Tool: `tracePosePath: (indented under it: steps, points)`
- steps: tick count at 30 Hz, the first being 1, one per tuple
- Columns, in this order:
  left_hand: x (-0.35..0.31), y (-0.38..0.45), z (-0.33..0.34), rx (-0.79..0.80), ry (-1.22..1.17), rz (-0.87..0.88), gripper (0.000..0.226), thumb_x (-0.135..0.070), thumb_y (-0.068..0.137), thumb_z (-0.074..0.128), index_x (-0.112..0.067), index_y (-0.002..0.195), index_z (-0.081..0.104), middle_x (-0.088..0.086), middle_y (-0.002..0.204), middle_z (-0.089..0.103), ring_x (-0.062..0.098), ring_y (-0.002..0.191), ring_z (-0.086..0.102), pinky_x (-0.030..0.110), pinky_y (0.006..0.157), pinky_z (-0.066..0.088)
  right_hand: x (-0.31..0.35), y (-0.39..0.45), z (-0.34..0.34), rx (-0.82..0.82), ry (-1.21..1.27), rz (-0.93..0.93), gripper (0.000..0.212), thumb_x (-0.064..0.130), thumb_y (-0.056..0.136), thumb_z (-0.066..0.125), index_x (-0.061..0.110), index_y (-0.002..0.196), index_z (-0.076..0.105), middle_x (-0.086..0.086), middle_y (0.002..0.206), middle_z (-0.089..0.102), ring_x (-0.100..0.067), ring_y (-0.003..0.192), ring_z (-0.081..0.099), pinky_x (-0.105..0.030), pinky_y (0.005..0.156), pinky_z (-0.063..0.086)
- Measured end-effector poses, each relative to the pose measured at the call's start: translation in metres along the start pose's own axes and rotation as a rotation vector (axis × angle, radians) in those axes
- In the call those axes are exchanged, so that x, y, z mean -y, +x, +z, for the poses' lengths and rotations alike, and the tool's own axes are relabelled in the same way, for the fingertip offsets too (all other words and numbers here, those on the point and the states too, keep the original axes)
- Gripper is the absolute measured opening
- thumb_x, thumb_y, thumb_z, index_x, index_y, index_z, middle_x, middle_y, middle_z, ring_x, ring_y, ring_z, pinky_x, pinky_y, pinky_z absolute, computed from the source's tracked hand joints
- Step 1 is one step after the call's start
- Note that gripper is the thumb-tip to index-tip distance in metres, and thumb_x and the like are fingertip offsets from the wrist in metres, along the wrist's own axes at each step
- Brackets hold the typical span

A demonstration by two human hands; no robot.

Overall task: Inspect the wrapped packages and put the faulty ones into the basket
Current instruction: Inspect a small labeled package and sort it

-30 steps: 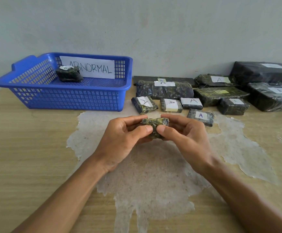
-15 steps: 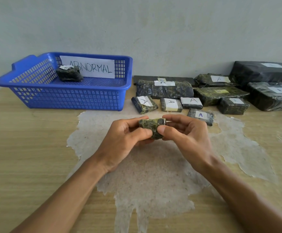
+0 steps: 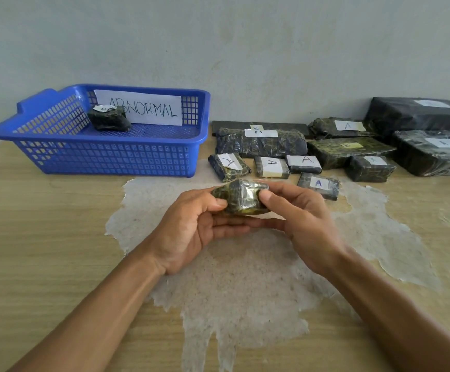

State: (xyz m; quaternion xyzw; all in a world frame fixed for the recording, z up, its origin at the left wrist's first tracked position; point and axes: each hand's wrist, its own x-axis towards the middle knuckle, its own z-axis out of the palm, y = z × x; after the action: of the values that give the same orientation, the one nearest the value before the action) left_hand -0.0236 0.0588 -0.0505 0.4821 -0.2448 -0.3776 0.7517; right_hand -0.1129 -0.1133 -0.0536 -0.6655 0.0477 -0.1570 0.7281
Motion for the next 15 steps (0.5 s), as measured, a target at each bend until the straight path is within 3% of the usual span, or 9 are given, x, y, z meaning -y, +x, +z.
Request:
tracePosePath:
  steps: [3,8,13,15]
  points:
    - [0.0006,0.0010,-0.0010,-0.056,0.094,-0.003,0.032,-0.007,0.099,0.043,0.000,0.123,0.064,0.027,0.113,0.072,0.041,0.104,0.071,0.039,0.088,0.061,-0.0012,0.0004,0.0000,-0.040,0.007,0.012,0.019,0.008,0.098,0.059,0.003,0.114,0.070,-0.014,0.104,0.077,-0.027,0.099,0.074,-0.042,0.081,0.063]
    - [0.0046,0.0036,-0.0021,-0.404,0.443,0.160,0.032,-0.003,0.097,0.058,-0.008,0.128,0.065,0.008,0.102,0.077,0.023,0.092,0.075,0.036,0.076,0.063,-0.0027,0.0013,-0.0006,-0.172,-0.048,-0.001,0.013,0.005,0.089,0.072,0.008,0.102,0.069,-0.005,0.087,0.077,-0.019,0.086,0.075,-0.038,0.074,0.064]
    - [0.0066,0.0003,0.0010,-0.383,0.591,0.179,0.055,-0.033,0.077,0.079,-0.018,0.128,0.067,-0.002,0.105,0.077,0.015,0.093,0.075,0.036,0.082,0.062,-0.0034,0.0002,0.0005,-0.227,-0.141,-0.022,0.013,0.011,0.085,0.079,0.009,0.096,0.072,-0.013,0.088,0.075,-0.020,0.081,0.073,-0.040,0.068,0.064]
    - [0.0090,0.0004,0.0023,-0.429,0.623,0.217,0.042,-0.028,0.081,0.081,-0.019,0.120,0.072,-0.001,0.101,0.077,0.016,0.090,0.075,0.043,0.083,0.062,-0.0032,-0.0006,0.0016,-0.215,-0.165,-0.031,0.010,0.011,0.085,0.079,0.011,0.093,0.073,-0.012,0.087,0.075,-0.019,0.081,0.073,-0.041,0.068,0.064]
